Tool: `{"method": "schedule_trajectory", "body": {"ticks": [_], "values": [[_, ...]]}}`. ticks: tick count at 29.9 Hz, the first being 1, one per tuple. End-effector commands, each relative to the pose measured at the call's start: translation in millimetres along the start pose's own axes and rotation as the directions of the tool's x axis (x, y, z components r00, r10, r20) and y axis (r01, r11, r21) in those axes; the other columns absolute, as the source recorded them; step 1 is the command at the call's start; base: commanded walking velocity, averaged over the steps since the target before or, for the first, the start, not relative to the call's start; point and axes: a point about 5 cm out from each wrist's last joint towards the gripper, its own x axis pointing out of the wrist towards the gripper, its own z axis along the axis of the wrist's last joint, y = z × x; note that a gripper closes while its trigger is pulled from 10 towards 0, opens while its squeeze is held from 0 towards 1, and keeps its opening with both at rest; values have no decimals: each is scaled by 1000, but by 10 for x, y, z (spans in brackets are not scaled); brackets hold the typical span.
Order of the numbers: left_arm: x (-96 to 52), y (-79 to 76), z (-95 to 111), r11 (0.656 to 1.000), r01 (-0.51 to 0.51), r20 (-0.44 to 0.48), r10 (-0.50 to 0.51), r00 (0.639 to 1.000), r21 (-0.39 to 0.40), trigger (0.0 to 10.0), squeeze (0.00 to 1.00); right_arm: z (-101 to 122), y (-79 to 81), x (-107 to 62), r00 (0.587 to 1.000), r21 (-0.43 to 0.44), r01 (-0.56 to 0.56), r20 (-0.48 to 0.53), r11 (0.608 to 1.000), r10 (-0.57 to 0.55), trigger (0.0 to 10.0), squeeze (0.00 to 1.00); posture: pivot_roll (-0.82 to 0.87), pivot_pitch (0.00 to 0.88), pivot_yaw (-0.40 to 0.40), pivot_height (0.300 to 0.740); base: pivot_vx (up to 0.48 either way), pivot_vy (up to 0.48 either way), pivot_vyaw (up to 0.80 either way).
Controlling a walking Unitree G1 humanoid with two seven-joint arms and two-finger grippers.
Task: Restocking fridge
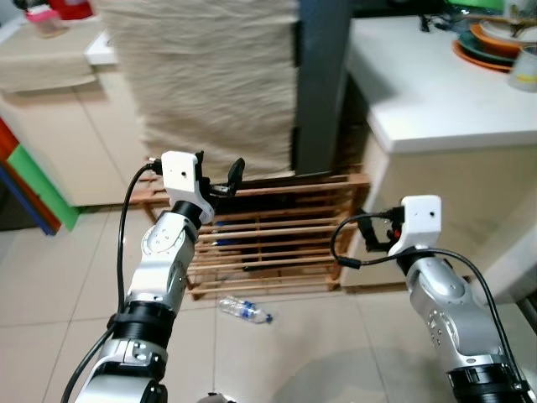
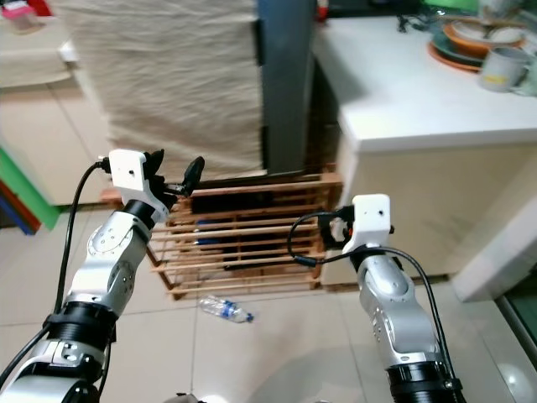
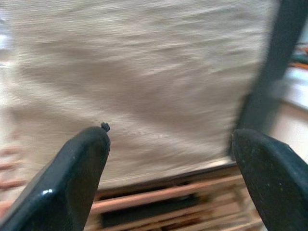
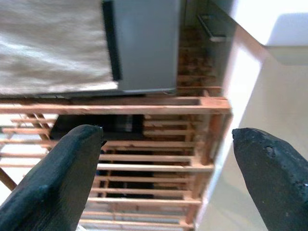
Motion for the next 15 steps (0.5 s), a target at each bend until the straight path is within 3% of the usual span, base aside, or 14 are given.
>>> {"method": "schedule_trajectory", "body": {"ticks": [1,3,15], "values": [[4,-87,104,999,17,22,-16,1000,-33,10000,0,13,-183,-15,998,-13,65,11,998,-65,10000,0,-94,0,41,740,0,480,0],[-13,-110,125,997,25,21,-24,999,-68,10000,0,7,-225,-20,997,-7,82,17,997,-81,10000,0,-95,0,44,740,0,480,-750],[-47,-162,173,994,65,11,-64,998,-89,10000,0,-49,-267,-48,994,-15,104,28,994,-104,10000,0,-96,0,56,740,0,480,-731]]}}
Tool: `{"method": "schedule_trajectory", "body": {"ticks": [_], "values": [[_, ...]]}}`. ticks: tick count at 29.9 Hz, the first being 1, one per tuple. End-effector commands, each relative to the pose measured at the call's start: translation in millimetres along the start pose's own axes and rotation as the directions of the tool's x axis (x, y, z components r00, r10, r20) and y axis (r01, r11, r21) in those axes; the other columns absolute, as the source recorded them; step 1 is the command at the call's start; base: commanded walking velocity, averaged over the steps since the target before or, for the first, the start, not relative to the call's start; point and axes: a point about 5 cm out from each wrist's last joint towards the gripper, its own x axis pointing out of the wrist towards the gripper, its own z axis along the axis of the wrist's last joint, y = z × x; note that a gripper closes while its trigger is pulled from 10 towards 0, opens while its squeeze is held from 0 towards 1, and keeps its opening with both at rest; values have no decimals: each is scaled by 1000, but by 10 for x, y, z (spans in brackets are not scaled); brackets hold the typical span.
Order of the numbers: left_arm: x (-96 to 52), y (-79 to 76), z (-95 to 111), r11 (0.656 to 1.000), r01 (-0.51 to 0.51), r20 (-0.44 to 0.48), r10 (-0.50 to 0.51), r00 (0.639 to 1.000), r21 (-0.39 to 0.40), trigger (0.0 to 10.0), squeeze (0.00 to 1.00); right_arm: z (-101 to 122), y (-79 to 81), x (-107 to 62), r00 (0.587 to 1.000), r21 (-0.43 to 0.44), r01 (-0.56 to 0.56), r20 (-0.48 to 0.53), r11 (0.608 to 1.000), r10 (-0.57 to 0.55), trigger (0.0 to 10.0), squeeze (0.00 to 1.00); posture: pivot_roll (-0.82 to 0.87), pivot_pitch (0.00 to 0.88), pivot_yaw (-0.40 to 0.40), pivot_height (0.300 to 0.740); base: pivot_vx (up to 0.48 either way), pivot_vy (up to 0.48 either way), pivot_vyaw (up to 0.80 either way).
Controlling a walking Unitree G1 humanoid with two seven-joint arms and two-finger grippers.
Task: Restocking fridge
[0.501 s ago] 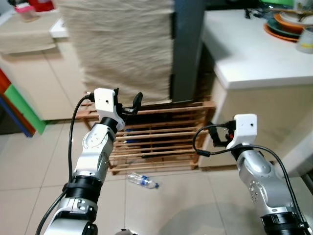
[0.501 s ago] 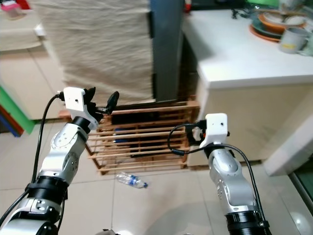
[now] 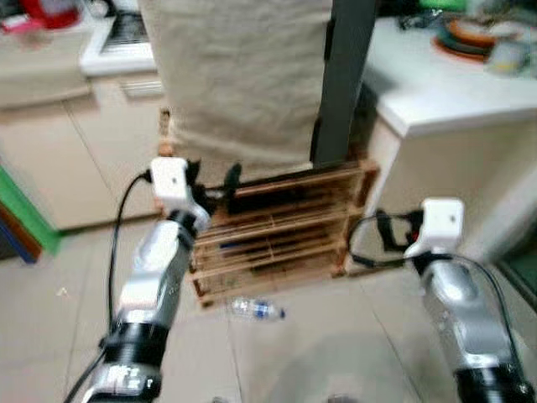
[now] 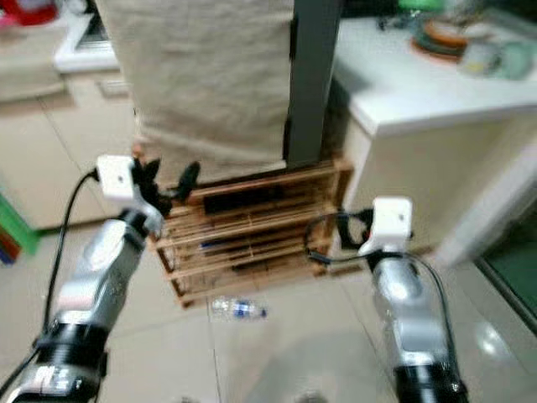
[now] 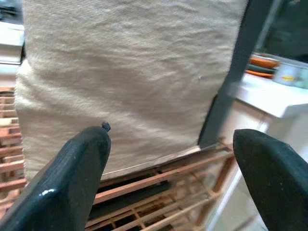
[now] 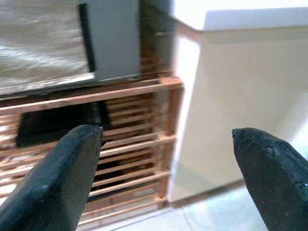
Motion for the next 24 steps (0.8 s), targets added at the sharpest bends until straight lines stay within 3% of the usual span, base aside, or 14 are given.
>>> {"method": "schedule_trajectory", "body": {"ticks": [1,11,24], "values": [[33,-85,49,1000,30,4,-29,1000,-9,10000,0,-8,-78,-30,1000,-9,23,10,1000,-23,10000,0,-96,0,56,740,0,480,-725],[18,-41,47,999,30,-21,-30,999,27,10000,0,-190,-229,-294,996,-4,92,13,996,-92,10000,0,-111,0,74,740,0,480,-689],[80,-31,99,999,28,-8,-27,1000,18,10000,0,-85,-260,-204,991,12,117,58,993,-117,10000,0,-115,0,76,740,0,480,-620]]}}
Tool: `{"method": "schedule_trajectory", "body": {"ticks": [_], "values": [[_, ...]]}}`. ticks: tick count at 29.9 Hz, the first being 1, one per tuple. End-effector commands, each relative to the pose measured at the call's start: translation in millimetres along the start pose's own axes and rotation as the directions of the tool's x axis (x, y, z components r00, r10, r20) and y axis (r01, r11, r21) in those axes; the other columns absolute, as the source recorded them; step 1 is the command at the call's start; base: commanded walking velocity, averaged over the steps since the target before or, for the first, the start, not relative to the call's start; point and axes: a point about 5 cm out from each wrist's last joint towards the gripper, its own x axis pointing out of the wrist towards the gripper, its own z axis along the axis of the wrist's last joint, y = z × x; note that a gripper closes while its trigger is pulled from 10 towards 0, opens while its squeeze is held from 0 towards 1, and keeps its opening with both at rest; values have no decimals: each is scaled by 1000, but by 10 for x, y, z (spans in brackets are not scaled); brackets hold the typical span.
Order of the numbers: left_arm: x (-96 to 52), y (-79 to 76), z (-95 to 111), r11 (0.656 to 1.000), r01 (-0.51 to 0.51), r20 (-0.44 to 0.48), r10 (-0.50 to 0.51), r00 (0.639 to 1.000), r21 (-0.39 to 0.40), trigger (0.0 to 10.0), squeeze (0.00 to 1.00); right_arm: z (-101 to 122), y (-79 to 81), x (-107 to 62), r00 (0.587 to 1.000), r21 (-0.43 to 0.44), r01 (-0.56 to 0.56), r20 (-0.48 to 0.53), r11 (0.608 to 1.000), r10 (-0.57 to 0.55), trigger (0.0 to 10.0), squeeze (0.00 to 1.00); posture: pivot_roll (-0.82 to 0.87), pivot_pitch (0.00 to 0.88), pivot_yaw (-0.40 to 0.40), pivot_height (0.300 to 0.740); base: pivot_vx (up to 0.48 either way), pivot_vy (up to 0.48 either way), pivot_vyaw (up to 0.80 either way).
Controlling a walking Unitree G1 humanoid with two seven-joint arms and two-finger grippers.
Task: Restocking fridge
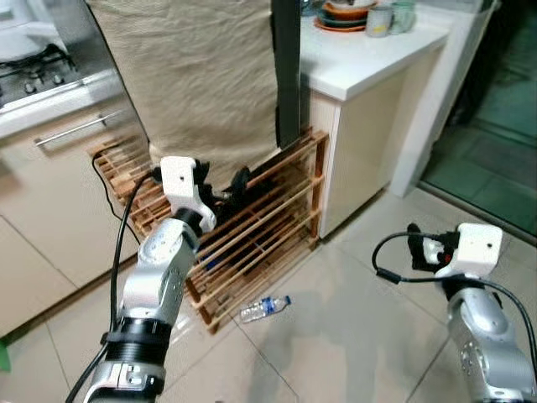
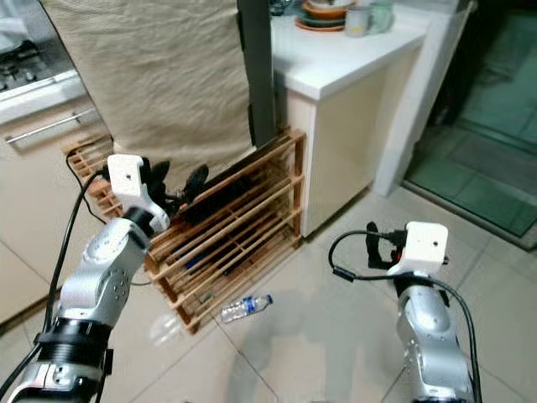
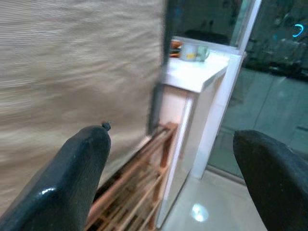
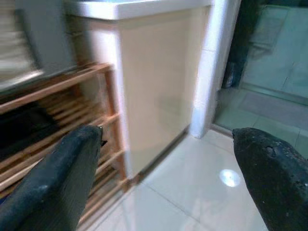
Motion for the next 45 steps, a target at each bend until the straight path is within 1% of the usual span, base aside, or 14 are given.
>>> {"method": "schedule_trajectory", "body": {"ticks": [1,8,21,23,25,30,35,36,37,38,39,42,44,45], "values": [[-14,31,25,1000,-11,14,11,1000,9,10000,0,11,-4,13,1000,-9,-1,8,1000,1,10000,0,-112,0,74,740,0,480,-625],[-51,-38,63,999,42,53,-41,998,-19,10000,0,-14,25,28,1000,-7,-9,5,1000,9,10000,0,-103,0,71,740,0,480,-622],[-31,-54,63,999,42,44,-41,998,-3,10000,0,-17,67,63,1000,-13,-24,9,1000,24,10000,0,-104,0,67,740,0,480,-635],[-27,-72,97,999,38,86,-37,996,-8,10000,0,-4,70,68,999,-15,-25,20,1000,26,10000,0,-104,0,67,740,0,459,-641],[-21,-78,84,999,33,72,-33,997,3,10000,0,1,71,70,999,-14,-24,25,1000,25,10000,0,-104,0,67,740,0,0,0],[-4,-125,136,999,40,109,-38,993,-16,10000,0,58,101,100,998,-22,-31,50,999,32,10000,0,-109,0,70,740,0,64,0],[-1,-113,237,1000,25,154,-22,988,-18,10000,0,252,152,109,989,-72,-34,139,997,44,10000,0,-106,0,75,740,0,449,0],[-107,-48,320,1000,4,178,-6,984,8,10000,0,465,207,10,972,-92,-6,232,996,28,10000,0,-109,0,77,740,0,480,0],[-205,-14,343,1000,0,182,-4,983,23,10000,0,523,225,-79,964,-88,5,264,996,18,10000,0,-106,0,74,740,0,480,0],[-428,52,304,998,-4,151,-6,989,71,10000,0,524,261,-249,960,-95,-5,279,995,31,10000,0,-99,0,71,740,0,480,0],[-428,52,304,998,-4,151,-6,989,71,10000,0,524,261,-249,960,-95,-5,279,995,31,10000,0,-99,0,71,740,0,480,0],[-842,170,45,993,-39,21,37,999,115,10000,0,495,252,-503,958,-120,-7,284,993,41,10000,0,-80,0,55,740,0,480,0],[-894,164,-26,994,-68,1,68,998,90,10000,0,516,181,-514,957,-123,16,291,992,21,10000,0,-77,0,43,740,0,480,0],[-873,116,-41,994,-63,6,63,998,88,10000,0,522,143,-495,957,-125,31,291,992,7,10000,0,-75,0,40,740,0,480,0]]}}
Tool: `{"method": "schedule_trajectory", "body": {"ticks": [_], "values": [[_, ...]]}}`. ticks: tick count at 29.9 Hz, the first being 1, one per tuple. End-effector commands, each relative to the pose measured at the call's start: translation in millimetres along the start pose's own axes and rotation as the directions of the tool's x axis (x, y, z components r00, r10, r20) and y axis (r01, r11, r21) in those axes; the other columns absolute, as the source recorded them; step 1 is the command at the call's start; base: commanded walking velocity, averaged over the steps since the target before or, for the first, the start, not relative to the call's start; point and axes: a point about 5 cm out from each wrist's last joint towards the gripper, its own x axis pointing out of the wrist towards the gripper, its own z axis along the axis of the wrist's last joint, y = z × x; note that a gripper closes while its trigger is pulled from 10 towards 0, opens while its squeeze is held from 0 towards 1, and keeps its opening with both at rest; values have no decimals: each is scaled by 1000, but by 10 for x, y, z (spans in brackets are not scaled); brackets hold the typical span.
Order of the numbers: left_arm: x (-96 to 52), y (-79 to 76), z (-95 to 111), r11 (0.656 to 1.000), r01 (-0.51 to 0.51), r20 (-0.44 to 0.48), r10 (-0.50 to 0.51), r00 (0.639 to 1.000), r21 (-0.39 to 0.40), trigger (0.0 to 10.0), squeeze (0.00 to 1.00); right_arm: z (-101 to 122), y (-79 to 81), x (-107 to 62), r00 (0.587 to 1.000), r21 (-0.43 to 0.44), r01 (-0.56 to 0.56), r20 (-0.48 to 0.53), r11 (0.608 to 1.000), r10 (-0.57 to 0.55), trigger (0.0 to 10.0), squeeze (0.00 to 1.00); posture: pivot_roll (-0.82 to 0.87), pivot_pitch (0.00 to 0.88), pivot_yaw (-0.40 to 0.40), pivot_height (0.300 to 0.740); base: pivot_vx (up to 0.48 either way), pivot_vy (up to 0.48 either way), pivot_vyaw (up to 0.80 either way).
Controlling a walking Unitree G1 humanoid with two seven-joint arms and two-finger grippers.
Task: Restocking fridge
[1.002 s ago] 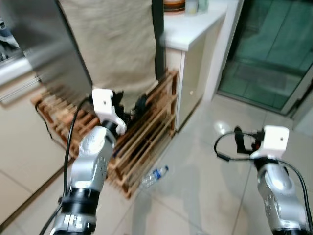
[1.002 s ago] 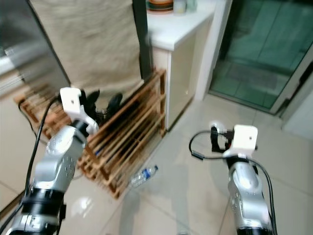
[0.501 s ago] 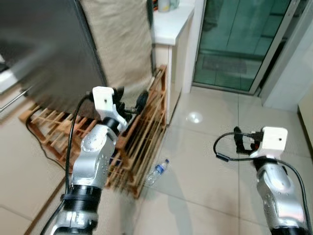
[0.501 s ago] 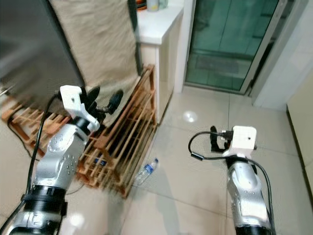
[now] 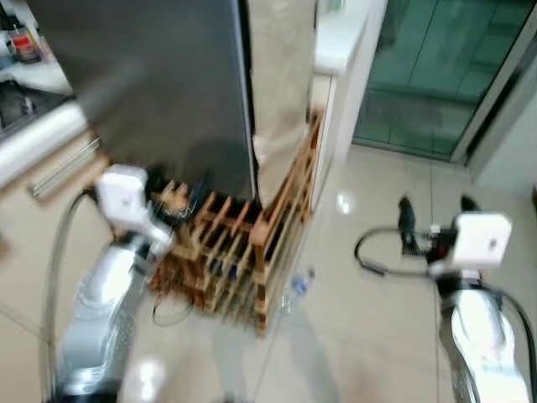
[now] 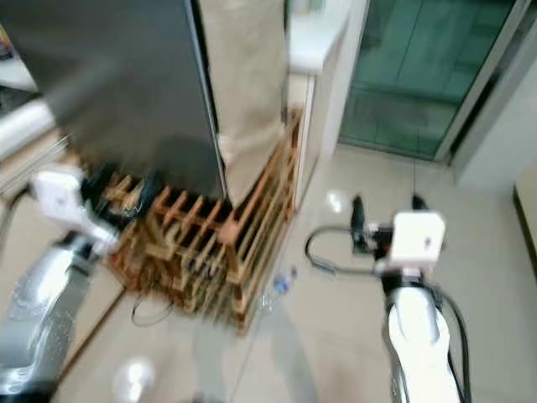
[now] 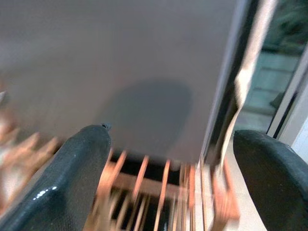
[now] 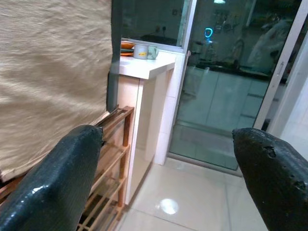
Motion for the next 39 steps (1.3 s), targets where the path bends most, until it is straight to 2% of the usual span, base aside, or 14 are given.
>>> {"method": "schedule_trajectory", "body": {"ticks": [1,2,4,5,8,9,13,16,18,20,25,30,34,39], "values": [[127,-200,101,999,52,52,-53,997,16,10000,0,61,-98,68,999,-15,33,26,999,-32,10000,0,-70,0,36,740,0,465,0],[127,-200,101,999,52,52,-53,997,16,10000,0,61,-98,68,999,-15,33,26,999,-32,10000,0,-70,0,36,740,0,465,0],[252,-343,184,995,94,102,-95,990,16,10000,0,51,-82,161,999,-16,30,26,999,-29,10000,0,-67,0,32,740,379,189,0],[365,-480,301,987,152,145,-159,977,56,10000,0,90,-28,267,999,-14,21,47,1000,-20,10000,0,-67,0,32,740,480,0,0],[376,-528,354,980,182,154,-193,969,81,10000,0,118,-6,286,999,-13,19,51,1000,-18,10000,0,-68,0,38,740,480,0,0],[378,-572,397,969,222,148,-236,960,105,10000,0,128,20,290,999,-14,8,45,1000,-8,10000,0,-71,0,44,740,435,0,0],[411,-572,384,968,239,128,-248,960,79,10000,0,85,16,291,999,-8,14,29,1000,-14,10000,0,-81,0,59,740,109,0,0],[414,-563,394,969,228,134,-240,962,98,10000,0,66,-1,259,999,0,33,20,999,-33,10000,0,-84,0,62,740,0,0,0],[396,-579,389,973,220,135,-227,964,67,10000,0,20,8,151,1000,23,31,-5,999,-31,10000,0,-87,0,62,740,0,-456,0],[399,-584,386,977,207,133,-213,968,59,10000,0,0,-5,120,999,33,35,-16,999,-34,10000,0,-94,0,64,740,120,-429,0],[475,-592,392,987,160,129,-161,979,14,10000,0,-7,-37,133,999,9,38,-16,999,-38,10000,0,-122,0,68,740,257,-402,0],[529,-615,430,987,160,148,-153,977,-31,10000,0,5,-73,138,999,1,33,-14,999,-33,10000,0,-135,0,70,740,286,-382,0],[543,-615,461,988,150,160,-143,977,-31,10000,0,6,-78,144,999,-1,32,-16,999,-32,10000,0,-139,0,71,740,175,-160,0],[626,-534,499,996,84,152,-84,985,5,10000,0,-7,-30,149,1000,2,13,-21,1000,-13,10000,0,-135,0,76,740,0,0,0]]}}
